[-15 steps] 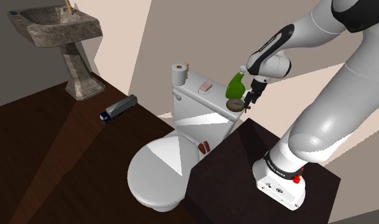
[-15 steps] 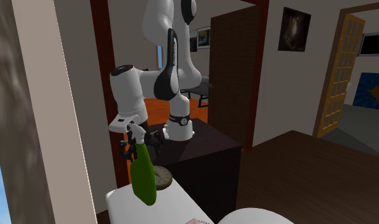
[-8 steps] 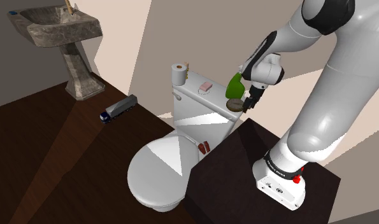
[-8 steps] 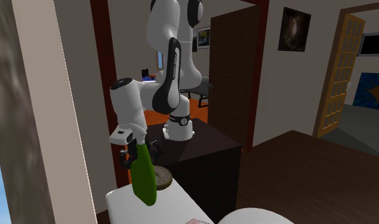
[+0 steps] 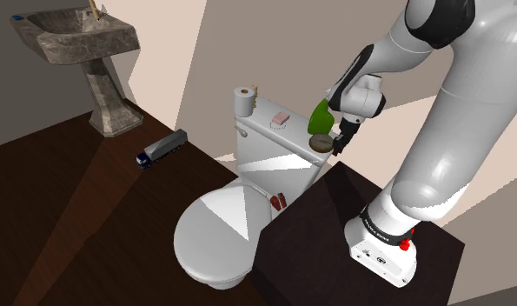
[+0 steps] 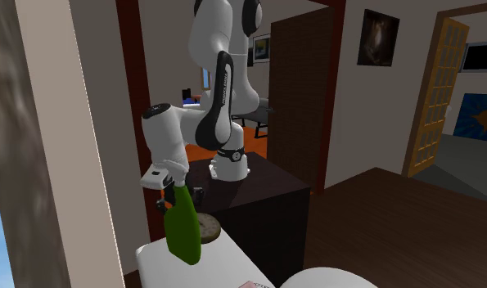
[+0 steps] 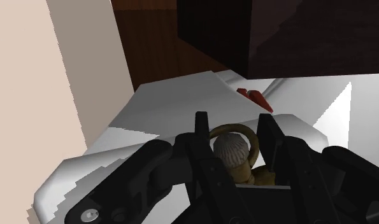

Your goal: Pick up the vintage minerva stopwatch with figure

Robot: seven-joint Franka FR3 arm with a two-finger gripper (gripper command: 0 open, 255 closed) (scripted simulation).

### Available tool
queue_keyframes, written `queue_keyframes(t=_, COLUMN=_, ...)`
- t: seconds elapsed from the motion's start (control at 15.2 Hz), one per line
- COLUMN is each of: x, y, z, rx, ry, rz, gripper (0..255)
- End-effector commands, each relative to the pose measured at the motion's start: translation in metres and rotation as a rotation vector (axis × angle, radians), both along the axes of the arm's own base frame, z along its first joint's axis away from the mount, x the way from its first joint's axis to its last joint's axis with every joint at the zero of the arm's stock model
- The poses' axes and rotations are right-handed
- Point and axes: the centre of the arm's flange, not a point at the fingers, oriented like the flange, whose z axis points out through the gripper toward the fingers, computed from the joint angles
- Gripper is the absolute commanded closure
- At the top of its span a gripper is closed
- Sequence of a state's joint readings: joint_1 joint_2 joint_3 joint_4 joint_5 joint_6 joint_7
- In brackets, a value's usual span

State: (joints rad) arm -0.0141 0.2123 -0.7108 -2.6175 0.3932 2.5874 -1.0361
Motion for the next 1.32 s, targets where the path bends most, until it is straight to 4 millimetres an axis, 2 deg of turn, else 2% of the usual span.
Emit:
queue_keyframes(t=0.0, x=0.000, y=0.000, z=0.000, rx=0.000, ry=0.000, rz=0.000, gripper=255)
queue_keyframes(t=0.2, x=0.001, y=0.000, z=0.000, rx=0.000, ry=0.000, rz=0.000, gripper=255)
queue_keyframes(t=1.19, x=0.001, y=0.000, z=0.079, rx=0.000, ry=0.000, rz=0.000, gripper=255)
queue_keyframes(t=1.25, x=0.001, y=0.000, z=0.080, rx=0.000, ry=0.000, rz=0.000, gripper=255)
